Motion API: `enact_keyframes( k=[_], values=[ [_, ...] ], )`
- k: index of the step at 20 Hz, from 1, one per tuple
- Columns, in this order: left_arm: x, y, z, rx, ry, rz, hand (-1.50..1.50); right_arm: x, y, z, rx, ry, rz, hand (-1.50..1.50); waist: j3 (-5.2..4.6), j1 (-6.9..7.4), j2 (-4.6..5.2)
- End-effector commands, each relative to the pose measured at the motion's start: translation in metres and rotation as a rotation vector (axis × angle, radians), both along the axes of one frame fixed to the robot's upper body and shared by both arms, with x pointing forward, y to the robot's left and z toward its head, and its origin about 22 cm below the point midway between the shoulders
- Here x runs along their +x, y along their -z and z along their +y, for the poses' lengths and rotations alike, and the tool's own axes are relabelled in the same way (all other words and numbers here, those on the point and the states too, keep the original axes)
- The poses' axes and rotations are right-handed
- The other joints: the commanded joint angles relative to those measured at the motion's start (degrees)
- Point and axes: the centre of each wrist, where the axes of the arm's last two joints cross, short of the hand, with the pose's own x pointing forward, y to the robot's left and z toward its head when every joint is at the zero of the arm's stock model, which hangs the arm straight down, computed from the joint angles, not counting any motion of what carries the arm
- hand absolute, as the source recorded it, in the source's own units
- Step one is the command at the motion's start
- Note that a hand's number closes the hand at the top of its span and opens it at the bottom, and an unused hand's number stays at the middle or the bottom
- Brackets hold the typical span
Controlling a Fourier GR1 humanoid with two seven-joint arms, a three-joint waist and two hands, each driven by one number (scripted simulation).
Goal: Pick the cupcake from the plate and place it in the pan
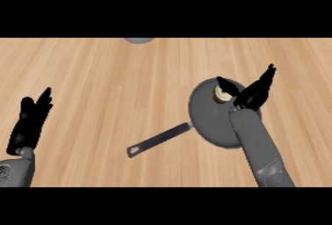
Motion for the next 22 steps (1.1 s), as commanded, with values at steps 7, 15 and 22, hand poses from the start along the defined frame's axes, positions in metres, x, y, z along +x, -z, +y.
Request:
enact_keyframes(
  k=[7, 15, 22],
  values=[
    [-0.014, 0.006, 0.007, 0.006, -0.05, 0.029, 0.0, -0.075, 0.024, -0.008, 0.044, 0.147, -0.102, -1.5, -0.18, -3.08, -1.45],
    [-0.026, 0.014, 0.012, 0.014, -0.094, 0.025, 0.0, -0.192, 0.015, -0.041, 0.039, 0.114, -0.112, -1.5, -0.23, -5.16, -1.48],
    [-0.019, -0.004, 0.022, -0.002, -0.079, 0.02, 0.0, -0.294, -0.034, -0.055, 0.036, 0.088, -0.085, -1.5, -0.15, -3.45, -0.86]
  ],
)
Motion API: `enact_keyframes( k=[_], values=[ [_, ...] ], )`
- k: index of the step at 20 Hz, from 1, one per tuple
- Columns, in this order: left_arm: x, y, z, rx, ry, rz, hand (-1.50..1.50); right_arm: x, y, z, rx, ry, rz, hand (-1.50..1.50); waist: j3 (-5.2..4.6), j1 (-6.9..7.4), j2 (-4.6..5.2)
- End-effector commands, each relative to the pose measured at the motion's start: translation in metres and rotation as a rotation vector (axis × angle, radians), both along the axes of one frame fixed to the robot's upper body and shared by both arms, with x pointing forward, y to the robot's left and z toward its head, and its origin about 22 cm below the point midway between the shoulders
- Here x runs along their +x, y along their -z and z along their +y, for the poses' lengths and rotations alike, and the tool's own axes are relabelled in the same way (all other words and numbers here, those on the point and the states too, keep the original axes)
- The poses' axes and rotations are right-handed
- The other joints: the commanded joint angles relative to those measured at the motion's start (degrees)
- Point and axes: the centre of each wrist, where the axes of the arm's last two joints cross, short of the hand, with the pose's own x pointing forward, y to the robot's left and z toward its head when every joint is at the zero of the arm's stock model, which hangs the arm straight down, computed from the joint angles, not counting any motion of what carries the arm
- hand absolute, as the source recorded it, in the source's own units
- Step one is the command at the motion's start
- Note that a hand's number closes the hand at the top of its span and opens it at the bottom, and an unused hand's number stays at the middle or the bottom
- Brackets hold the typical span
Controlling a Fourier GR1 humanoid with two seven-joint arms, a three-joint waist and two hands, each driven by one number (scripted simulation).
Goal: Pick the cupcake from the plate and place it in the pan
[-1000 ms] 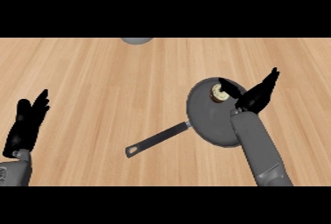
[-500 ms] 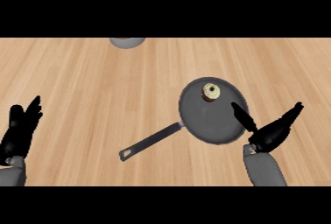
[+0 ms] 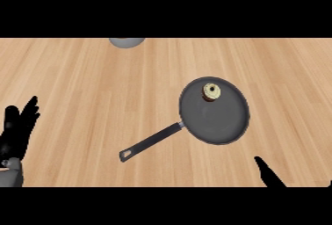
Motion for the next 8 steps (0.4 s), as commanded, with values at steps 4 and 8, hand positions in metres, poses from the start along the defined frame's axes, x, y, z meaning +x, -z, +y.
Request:
enact_keyframes(
  k=[4, 8],
  values=[
    [0.002, 0.004, -0.018, -0.004, 0.004, 0.001, 0.0, -0.093, -0.054, -0.001, -0.024, -0.022, 0.034, -1.5, 0.15, 0.91, 0.28],
    [-0.001, -0.005, -0.006, -0.006, 0.002, -0.004, 0.0, -0.126, -0.064, 0.015, -0.03, -0.023, 0.073, -1.5, 0.21, 0.44, -0.04]
  ],
)
